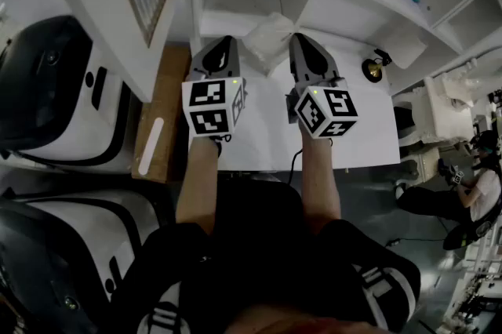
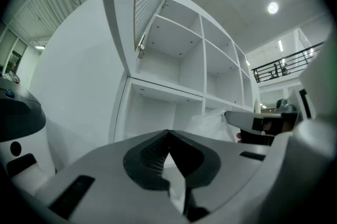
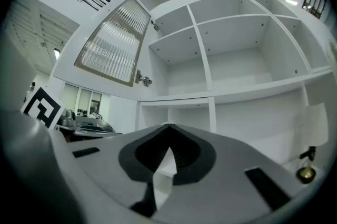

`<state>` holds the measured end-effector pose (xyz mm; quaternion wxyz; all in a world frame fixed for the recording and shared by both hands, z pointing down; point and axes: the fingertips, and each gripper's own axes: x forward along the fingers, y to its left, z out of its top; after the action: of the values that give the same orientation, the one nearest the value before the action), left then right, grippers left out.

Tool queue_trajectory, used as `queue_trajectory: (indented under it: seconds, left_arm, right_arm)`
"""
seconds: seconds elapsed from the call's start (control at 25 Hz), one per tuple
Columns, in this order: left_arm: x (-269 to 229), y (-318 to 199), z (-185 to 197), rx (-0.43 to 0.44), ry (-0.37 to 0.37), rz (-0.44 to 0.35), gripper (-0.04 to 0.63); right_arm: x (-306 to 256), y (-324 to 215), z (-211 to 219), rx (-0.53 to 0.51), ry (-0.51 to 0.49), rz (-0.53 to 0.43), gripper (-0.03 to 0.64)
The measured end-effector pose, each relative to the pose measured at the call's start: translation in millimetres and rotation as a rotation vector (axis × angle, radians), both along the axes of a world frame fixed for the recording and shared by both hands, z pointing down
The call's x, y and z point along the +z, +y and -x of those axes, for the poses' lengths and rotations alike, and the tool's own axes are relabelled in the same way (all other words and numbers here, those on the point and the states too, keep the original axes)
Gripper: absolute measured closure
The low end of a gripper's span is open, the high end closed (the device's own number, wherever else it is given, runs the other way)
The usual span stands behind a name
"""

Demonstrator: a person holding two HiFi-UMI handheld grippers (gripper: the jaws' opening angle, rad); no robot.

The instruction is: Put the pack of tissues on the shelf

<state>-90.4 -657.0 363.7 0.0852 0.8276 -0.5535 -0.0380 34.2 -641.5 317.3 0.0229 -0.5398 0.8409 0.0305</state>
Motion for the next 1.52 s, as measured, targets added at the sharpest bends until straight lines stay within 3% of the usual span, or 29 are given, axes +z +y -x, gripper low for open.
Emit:
queue_trajectory:
  seconds: [0.52,0.72,0.96,1.08,1.24,1.32,1.4,1.44,1.48,1.52]
  left_arm:
    - [-2,16,-2,-0.002,0.0,0.02,0.584]
    - [-1,24,-5,0.039,-0.032,0.035,0.585]
    - [8,28,17,0.022,-0.049,0.067,0.584]
    - [19,32,34,0.025,-0.055,0.123,0.585]
    - [24,36,44,-0.003,-0.042,0.14,0.584]
    - [24,41,35,0.018,-0.05,0.138,0.584]
    - [24,46,25,0.039,-0.058,0.137,0.585]
    - [25,50,22,0.049,-0.057,0.137,0.585]
    - [27,55,22,0.056,-0.053,0.138,0.585]
    - [32,61,27,0.056,-0.044,0.144,0.585]
  right_arm:
    - [-7,8,10,-0.06,0.03,-0.001,0.597]
    - [0,6,31,-0.093,0.012,0.008,0.597]
    - [4,0,44,-0.137,0.004,0.045,0.597]
    - [-36,-3,46,-0.186,-0.034,0.002,0.597]
    - [-151,-24,51,-0.254,-0.034,-0.19,0.597]
    - [-198,-58,49,-0.157,0.036,-0.277,0.597]
    - [-210,-100,42,-0.018,0.102,-0.26,0.593]
    - [-199,-109,39,0.009,0.103,-0.215,0.528]
    - [-179,-106,36,0.002,0.084,-0.171,0.385]
    - [-149,-92,32,-0.018,0.066,-0.142,0.37]
